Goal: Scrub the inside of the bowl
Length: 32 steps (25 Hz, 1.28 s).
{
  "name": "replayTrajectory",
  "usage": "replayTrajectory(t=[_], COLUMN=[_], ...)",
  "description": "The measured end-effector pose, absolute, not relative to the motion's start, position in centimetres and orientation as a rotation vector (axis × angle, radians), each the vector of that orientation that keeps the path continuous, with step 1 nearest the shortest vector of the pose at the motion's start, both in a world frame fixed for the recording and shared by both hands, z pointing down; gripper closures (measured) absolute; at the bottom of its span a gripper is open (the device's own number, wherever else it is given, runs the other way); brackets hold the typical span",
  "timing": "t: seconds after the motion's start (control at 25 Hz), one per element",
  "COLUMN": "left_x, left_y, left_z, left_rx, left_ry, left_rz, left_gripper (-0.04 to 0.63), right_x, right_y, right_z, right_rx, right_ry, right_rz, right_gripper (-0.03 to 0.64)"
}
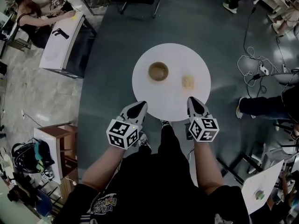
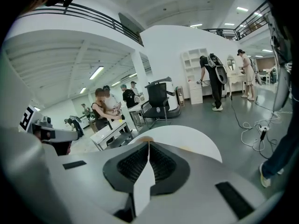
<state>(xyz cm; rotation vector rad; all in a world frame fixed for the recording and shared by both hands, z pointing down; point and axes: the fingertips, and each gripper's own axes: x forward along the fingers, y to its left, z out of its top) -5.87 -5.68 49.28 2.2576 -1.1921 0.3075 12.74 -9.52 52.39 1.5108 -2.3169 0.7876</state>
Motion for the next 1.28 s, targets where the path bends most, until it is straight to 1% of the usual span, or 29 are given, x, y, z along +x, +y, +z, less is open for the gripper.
replayTrajectory(t=[0.36, 0.4, 0.44, 0.6, 0.88, 1.04, 1.28], left_x=[-4.9, -4.8, -4.6, -3.9, -3.8, -4.3, -4.5], left_y=[-7.2, -7.3, -7.5, -8.0, -8.4, -9.1, -10.1], left_z=[52.4, 52.6, 52.9, 54.1, 56.0, 57.3, 58.6], left_rx=[2.199, 2.193, 2.188, 2.163, 2.118, 2.093, 2.067], left_ry=[-1.177, -1.174, -1.171, -1.164, -1.176, -1.189, -1.207], left_rz=[0.359, 0.361, 0.364, 0.374, 0.399, 0.404, 0.416], left_gripper=[0.589, 0.589, 0.589, 0.589, 0.589, 0.589, 0.589], right_x=[14.7, 14.8, 15.0, 16.0, 16.5, 16.8, 16.8], right_y=[-12.6, -12.9, -13.3, -14.7, -15.9, -17.4, -18.6], right_z=[56.7, 57.2, 57.8, 60.2, 65.1, 67.5, 69.8], right_rx=[1.532, 1.526, 1.519, 1.507, 1.425, 1.436, 1.432], right_ry=[-2.237, -2.226, -2.216, -2.156, -2.054, -1.995, -1.948], right_rz=[0.839, 0.845, 0.85, 0.831, 0.811, 0.825, 0.849], right_gripper=[0.587, 0.558, 0.508, 0.483, 0.388, 0.37, 0.365])
